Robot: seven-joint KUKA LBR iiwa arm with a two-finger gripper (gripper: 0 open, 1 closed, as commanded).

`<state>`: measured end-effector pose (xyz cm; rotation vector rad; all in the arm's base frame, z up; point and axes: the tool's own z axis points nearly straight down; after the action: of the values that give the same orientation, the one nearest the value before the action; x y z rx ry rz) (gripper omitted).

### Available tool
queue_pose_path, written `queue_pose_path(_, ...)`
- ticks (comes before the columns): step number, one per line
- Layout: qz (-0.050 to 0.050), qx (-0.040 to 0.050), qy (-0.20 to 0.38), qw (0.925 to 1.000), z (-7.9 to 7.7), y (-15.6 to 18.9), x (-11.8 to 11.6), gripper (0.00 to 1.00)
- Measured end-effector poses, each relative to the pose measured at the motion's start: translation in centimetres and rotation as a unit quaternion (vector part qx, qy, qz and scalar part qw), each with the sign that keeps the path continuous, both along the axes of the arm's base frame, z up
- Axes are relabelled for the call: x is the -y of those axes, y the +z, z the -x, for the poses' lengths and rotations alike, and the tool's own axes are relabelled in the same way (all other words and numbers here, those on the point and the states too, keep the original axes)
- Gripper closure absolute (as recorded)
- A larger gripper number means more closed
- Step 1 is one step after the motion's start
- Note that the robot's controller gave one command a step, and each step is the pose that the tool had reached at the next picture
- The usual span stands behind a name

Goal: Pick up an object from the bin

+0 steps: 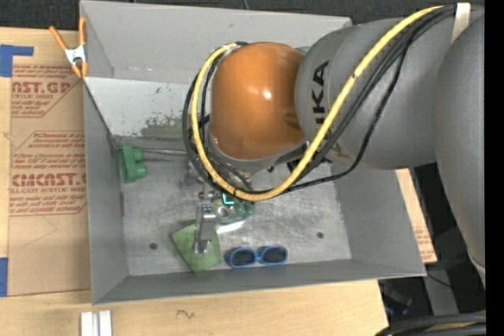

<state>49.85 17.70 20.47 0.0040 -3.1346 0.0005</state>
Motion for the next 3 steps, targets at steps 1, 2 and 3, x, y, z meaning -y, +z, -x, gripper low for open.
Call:
queue_pose_path(1,-0.002,0.0080,0.077,0.9970,1.1,-12.2,1.5,0.00)
queue_pose_path(2,-0.001,0.0045,0.116,0.9932,1.2,-10.4,3.3,0.00)
queue_pose_path(3,-0.002,0.0045,0.129,0.9917,1.8,-9.4,0.6,0.00)
